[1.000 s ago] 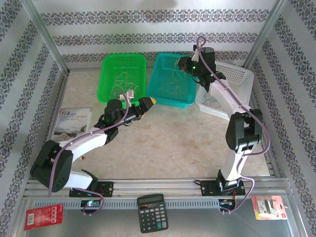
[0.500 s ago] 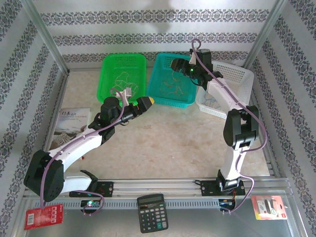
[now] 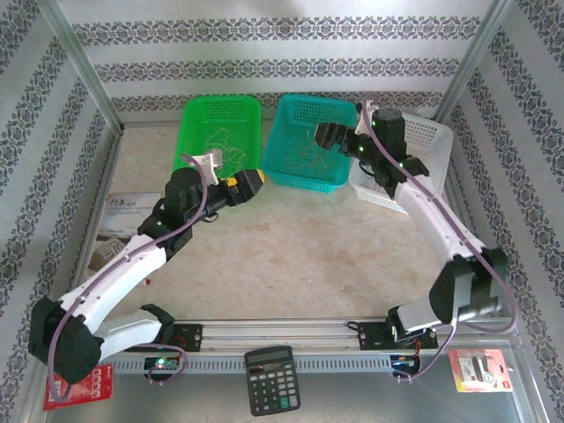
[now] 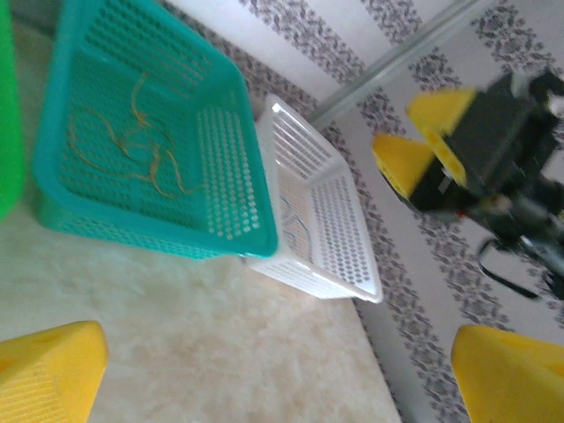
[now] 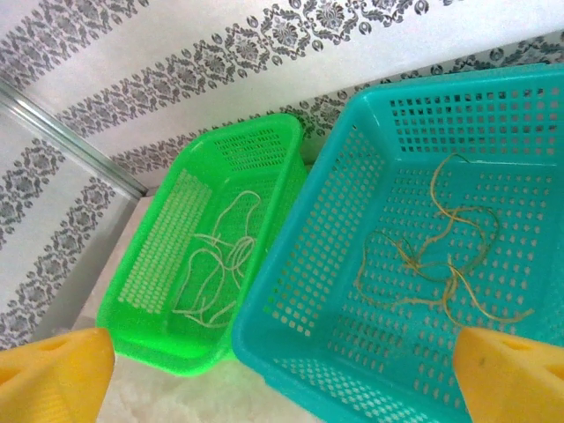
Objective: Untangle the cables
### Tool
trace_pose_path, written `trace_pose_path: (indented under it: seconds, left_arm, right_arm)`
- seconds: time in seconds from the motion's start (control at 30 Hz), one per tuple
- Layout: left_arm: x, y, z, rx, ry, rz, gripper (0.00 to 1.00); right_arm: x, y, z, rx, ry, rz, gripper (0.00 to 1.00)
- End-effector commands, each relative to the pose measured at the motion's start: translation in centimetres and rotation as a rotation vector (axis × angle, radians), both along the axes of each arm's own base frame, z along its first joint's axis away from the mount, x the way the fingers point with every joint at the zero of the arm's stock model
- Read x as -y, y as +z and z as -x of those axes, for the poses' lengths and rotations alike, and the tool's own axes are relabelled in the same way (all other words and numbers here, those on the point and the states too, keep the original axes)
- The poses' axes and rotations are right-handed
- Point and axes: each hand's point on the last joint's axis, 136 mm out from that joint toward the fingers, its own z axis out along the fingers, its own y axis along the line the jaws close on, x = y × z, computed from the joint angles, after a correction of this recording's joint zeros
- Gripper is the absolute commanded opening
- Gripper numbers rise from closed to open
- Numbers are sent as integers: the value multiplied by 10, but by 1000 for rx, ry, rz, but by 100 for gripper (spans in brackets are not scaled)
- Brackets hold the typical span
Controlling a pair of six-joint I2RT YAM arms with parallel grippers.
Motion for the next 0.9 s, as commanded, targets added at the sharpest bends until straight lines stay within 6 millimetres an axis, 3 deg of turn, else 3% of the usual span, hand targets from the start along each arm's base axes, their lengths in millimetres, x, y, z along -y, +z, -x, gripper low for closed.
trace_pose_path:
  seconds: [0.0, 0.27, 0.5, 0.73, 0.87]
  left_arm:
    - [-40, -3, -4, 62, 154, -196, 100]
    - [-124, 13, -6, 243, 462, -497, 100]
    - [-193, 8, -5, 340, 724, -616, 100]
    - [-223, -57, -11, 274, 779, -802, 100]
    - [-236, -95, -14, 217, 816, -823, 100]
  right_arm:
    - [15, -4, 19, 58, -53, 86, 98]
    - [77, -39, 58, 136, -291, 225, 98]
    - [107, -84, 73, 124, -337, 440, 98]
    - [143, -122, 83, 97, -445, 530, 98]
    - [152, -146, 83, 87, -469, 555, 98]
